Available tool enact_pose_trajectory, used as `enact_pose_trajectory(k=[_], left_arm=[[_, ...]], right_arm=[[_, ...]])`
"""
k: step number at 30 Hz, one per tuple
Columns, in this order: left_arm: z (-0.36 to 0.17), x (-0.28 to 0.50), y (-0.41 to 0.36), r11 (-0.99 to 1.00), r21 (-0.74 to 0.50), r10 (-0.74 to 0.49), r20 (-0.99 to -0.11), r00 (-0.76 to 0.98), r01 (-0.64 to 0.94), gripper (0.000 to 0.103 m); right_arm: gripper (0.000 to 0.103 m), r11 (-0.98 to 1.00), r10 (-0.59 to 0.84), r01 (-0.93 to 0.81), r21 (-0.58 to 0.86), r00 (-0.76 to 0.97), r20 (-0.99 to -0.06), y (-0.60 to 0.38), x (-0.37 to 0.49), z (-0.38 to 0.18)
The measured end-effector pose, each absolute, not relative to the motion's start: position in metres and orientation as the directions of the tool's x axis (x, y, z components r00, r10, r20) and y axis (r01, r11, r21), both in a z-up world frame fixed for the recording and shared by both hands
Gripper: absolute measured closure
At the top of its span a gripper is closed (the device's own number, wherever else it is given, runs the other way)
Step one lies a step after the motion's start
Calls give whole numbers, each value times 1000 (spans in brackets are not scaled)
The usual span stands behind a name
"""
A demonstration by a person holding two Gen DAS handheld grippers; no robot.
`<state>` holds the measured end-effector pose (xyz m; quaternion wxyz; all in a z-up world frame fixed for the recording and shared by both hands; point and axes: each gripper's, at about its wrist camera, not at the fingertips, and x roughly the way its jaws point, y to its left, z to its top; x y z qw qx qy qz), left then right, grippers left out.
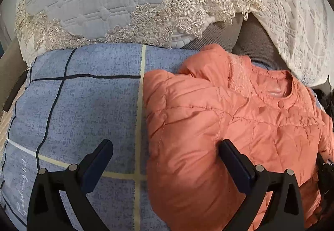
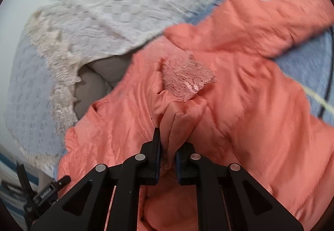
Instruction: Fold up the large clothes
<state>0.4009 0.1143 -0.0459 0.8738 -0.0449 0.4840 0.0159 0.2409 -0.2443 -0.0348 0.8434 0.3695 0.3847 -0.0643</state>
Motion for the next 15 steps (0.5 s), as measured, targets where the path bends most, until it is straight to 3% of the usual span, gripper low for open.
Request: enact_pose_trajectory(k=[6, 10, 15], left_arm=[[-50, 404, 117, 995, -59, -8, -858, 513, -84, 0], [-46, 400, 121, 993, -78, -20, -859, 512, -93, 0], [-24, 384, 124, 994, -77, -18, -826, 563, -81, 0]], right_arm=[[78, 765, 172, 372, 525, 668, -724, -244, 243, -29], [58, 794, 95, 381, 473, 692, -716, -253, 228, -10], [57, 859, 20, 331, 390, 740, -673, -255, 221, 23]])
